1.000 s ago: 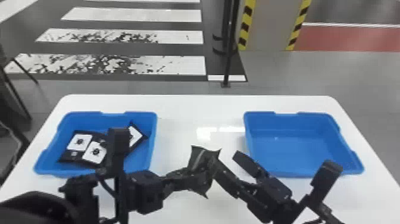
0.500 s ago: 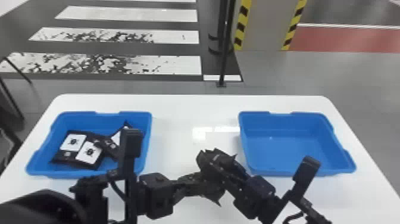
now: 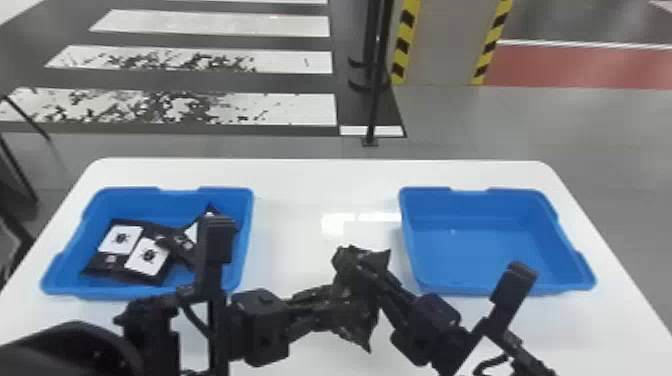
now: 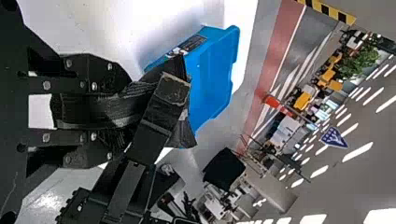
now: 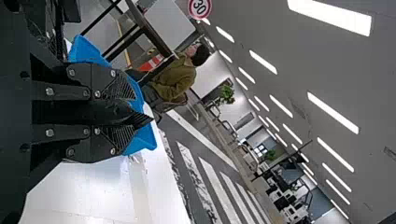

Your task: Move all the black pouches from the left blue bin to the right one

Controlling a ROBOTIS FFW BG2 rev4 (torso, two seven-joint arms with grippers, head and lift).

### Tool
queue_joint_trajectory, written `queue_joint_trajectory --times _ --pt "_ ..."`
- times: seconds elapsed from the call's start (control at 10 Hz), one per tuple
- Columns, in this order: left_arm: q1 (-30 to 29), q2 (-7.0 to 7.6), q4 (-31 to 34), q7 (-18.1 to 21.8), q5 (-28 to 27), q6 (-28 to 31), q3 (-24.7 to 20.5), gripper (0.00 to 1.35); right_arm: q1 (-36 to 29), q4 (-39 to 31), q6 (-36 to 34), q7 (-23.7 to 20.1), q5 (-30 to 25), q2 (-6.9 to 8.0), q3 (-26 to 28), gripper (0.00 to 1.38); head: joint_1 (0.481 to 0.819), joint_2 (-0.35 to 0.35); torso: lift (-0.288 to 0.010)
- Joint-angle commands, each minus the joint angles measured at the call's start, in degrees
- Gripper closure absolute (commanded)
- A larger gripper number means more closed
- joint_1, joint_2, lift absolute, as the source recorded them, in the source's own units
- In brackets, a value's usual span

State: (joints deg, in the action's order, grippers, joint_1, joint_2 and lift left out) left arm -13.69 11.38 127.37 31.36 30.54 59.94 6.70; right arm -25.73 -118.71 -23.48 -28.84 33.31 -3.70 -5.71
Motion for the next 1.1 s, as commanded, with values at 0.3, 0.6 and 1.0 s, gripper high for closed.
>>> queue_joint_trajectory --times 0.3,0.6,1.0 --pt "-2.5 -0.30 -0.3 -0.1 0.2 -2.6 -3.3 0.18 9.1 6.6 0.0 0.3 -1.7 -2.37 6.3 1.28 0.695 -0.062 -0.140" --pt "-2.6 -0.48 -0.3 -0.1 0.2 -3.0 -5.1 0.18 18.6 18.1 0.8 1.3 -7.0 -4.21 12.9 1.28 0.695 -0.140 -0.140" --pt "-0.8 -0.83 -0.3 -0.3 -2.5 -4.1 -10.9 0.17 25.3 26.5 7.3 4.3 -13.7 -4.92 18.6 0.21 0.695 -0.224 -0.140"
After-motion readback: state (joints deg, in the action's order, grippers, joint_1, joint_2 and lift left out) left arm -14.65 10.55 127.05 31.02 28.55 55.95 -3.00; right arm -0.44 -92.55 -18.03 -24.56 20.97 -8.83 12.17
